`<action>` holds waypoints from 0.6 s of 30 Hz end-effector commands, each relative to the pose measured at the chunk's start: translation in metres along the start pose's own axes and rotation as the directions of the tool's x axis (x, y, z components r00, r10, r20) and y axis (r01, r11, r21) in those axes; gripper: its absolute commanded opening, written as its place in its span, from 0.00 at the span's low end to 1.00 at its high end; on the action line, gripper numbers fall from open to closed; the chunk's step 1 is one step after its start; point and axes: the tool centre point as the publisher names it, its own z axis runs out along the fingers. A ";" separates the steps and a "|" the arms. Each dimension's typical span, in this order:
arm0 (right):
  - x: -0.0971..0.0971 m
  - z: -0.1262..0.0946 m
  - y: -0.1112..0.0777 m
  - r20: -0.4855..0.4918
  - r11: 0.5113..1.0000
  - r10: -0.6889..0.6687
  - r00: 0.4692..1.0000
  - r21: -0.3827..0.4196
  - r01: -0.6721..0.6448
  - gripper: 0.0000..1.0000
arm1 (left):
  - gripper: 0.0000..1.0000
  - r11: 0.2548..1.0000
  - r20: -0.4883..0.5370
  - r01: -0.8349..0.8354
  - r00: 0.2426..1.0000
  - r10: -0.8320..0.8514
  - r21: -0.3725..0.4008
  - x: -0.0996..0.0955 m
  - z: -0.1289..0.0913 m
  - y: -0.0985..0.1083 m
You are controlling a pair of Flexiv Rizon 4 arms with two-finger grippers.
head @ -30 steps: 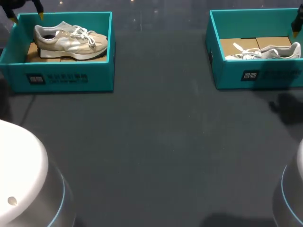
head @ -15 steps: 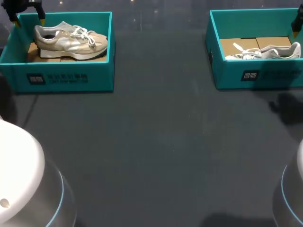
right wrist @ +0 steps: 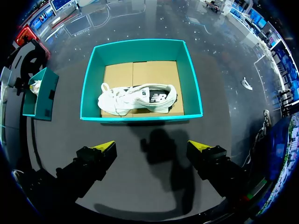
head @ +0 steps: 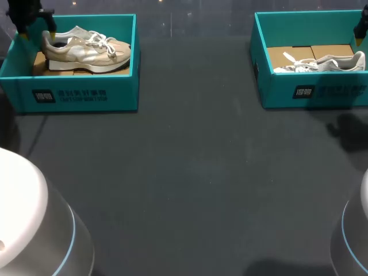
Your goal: Take the shoe out of the shoebox, open the shoe tongue, remove and reinsert the insole, then place the shoe into the shoebox
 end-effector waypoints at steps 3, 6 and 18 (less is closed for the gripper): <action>0.000 0.000 0.000 0.002 1.000 0.001 1.000 0.000 -0.001 1.00 | 0.85 1.000 -0.011 0.000 1.000 0.000 0.000 -0.001 0.013 0.003; 0.000 0.000 0.000 0.002 1.000 0.001 1.000 0.000 -0.001 1.00 | 0.89 1.000 -0.015 0.013 1.000 -0.013 0.007 0.000 0.018 0.005; 0.000 0.000 0.000 0.002 1.000 0.001 1.000 0.000 -0.001 1.00 | 0.76 0.999 -0.029 0.030 0.999 -0.029 0.032 0.001 0.035 0.013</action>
